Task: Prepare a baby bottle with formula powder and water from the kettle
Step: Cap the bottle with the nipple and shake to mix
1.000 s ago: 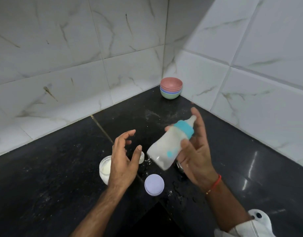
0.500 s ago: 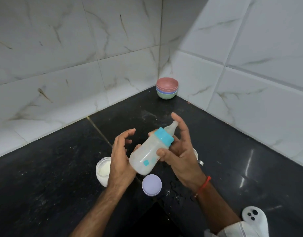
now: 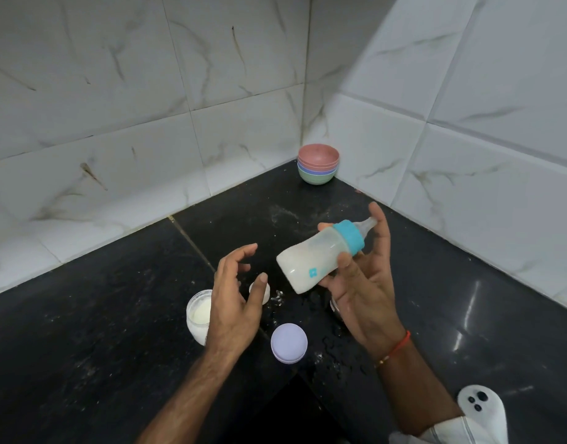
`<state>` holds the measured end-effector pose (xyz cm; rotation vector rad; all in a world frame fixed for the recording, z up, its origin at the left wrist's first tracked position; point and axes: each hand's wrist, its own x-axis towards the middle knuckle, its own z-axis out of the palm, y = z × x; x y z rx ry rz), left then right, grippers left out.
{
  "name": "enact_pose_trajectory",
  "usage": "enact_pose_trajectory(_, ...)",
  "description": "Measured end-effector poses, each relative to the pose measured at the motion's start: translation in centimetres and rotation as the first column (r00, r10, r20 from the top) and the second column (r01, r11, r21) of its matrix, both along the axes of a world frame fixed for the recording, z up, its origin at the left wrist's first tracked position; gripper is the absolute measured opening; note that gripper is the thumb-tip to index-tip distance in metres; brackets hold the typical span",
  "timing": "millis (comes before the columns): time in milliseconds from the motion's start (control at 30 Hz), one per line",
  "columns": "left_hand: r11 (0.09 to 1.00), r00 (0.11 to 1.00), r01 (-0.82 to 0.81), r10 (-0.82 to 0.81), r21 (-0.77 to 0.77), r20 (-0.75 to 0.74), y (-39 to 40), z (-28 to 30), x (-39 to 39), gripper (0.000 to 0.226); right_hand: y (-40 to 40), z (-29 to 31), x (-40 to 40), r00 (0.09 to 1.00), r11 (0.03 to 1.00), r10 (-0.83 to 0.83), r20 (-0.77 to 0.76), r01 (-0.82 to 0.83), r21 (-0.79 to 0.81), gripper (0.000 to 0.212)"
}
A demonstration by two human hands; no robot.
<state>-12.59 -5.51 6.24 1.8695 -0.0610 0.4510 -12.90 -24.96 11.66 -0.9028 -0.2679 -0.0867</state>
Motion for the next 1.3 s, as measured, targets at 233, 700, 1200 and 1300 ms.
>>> enact_pose_trajectory(233, 1.0, 1.0, -0.016, 0.016, -0.004, -0.016, 0.1, 0.0, -0.4, 0.055, -0.1, -0.3, 0.4, 0.944, 0.87, 0.019, -0.329, 0.147, 0.47, 0.047)
enact_pose_trajectory(700, 0.999, 0.999, -0.048, 0.048, 0.016, -0.01, 0.4, -0.2, -1.0, 0.063, 0.1, -0.9, -0.1, 0.997, 0.901, -0.033, 0.068, 0.059, -0.43, 0.087)
enact_pose_trajectory(1200, 0.993, 0.994, -0.093, 0.088, 0.076, 0.064, 2.5, 0.3, -1.4, 0.055, -1.0, -1.1, 5.7, 0.996, 0.734, -0.052, 0.067, 0.084, -0.674, 0.087)
enact_pose_trajectory(1300, 0.991, 0.992, -0.118, 0.116, 0.065, 0.048, 3.4, 0.1, -1.7, 0.056, -1.1, -1.7, 9.8, 0.987, 0.457, -0.104, 0.123, 0.157, -0.876, 0.086)
